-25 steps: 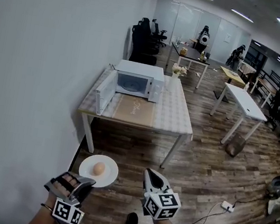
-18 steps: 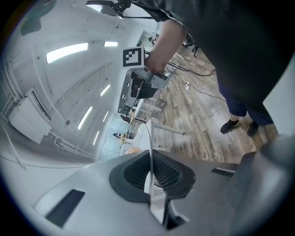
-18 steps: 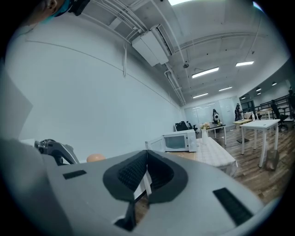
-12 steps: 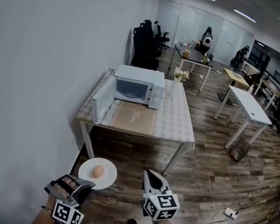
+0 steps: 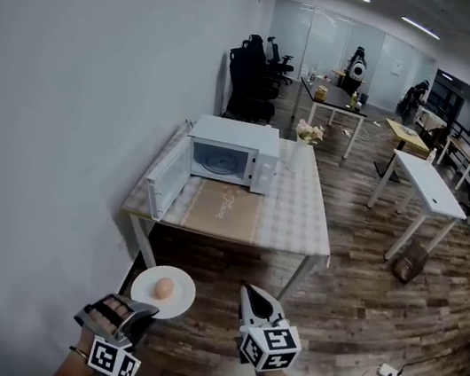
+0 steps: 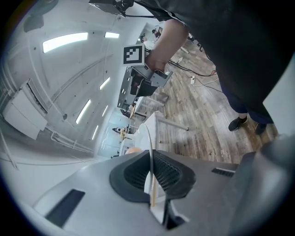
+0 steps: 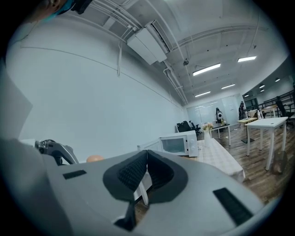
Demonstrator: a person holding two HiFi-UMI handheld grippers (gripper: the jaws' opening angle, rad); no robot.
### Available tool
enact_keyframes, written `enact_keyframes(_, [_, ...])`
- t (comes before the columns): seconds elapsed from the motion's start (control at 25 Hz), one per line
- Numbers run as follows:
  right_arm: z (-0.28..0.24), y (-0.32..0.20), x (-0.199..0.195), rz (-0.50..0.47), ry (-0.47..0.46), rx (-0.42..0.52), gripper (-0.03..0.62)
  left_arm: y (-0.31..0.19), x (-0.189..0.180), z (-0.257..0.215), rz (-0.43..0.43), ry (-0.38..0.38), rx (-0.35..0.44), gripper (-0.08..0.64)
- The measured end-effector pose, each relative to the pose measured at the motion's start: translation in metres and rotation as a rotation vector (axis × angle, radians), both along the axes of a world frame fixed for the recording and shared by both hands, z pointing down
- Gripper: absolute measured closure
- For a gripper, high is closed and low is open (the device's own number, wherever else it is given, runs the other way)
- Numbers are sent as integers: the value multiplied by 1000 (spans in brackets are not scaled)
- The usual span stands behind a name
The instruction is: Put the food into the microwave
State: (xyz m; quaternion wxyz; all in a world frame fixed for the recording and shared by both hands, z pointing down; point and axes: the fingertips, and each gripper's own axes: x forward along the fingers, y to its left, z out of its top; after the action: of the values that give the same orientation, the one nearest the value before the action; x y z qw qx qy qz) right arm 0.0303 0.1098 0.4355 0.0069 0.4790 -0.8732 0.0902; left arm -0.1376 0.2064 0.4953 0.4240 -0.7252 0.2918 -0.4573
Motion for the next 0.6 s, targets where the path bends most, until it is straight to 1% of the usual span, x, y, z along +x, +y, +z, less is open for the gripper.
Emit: enact_keyframes(0.6, [3, -71, 39, -50, -29, -1, 583, -61, 39, -1, -63, -35, -13, 541])
